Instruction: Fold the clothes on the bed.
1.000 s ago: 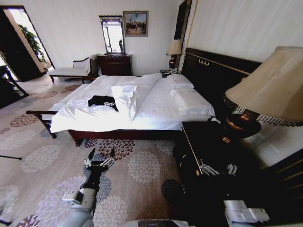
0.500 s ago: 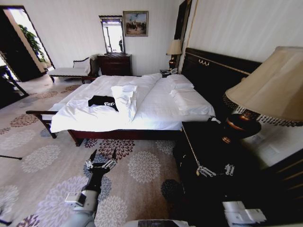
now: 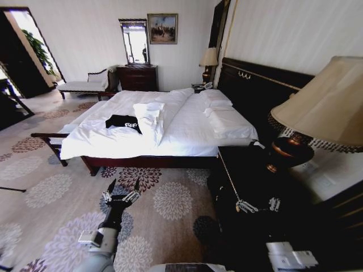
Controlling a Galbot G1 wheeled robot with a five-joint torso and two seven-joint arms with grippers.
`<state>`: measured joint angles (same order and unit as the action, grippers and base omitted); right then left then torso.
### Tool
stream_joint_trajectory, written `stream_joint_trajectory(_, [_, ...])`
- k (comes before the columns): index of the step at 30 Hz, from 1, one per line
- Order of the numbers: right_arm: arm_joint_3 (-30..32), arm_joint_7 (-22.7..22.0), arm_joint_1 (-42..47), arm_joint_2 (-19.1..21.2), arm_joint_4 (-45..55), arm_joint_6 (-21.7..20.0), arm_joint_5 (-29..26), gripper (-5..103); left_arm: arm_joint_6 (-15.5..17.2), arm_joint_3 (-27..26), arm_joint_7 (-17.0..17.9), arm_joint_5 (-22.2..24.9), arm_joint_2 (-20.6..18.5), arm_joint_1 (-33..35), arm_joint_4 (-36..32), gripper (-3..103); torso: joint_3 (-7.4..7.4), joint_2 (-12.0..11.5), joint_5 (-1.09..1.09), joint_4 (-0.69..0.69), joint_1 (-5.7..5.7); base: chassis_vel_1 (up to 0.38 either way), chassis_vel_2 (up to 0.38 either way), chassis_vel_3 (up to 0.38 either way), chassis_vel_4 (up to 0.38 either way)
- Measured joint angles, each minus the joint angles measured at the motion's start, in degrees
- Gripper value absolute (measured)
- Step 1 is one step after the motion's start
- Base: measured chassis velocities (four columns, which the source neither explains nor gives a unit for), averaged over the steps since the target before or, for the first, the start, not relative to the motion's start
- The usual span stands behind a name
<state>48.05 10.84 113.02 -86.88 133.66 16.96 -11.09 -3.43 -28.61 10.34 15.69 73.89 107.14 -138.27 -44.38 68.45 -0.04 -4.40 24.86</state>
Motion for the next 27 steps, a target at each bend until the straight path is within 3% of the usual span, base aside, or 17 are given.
stream_joint_trajectory(27, [-0.4, 0.3, 0.2, -1.6, 0.2, 1.5, 1.6, 100, -0.8, 0.0, 0.2, 0.2, -0.1, 0.3, 0.3, 100, -0.01, 0.0, 0.0, 0.0, 0.01, -0.103, 0.106, 0.107, -0.107])
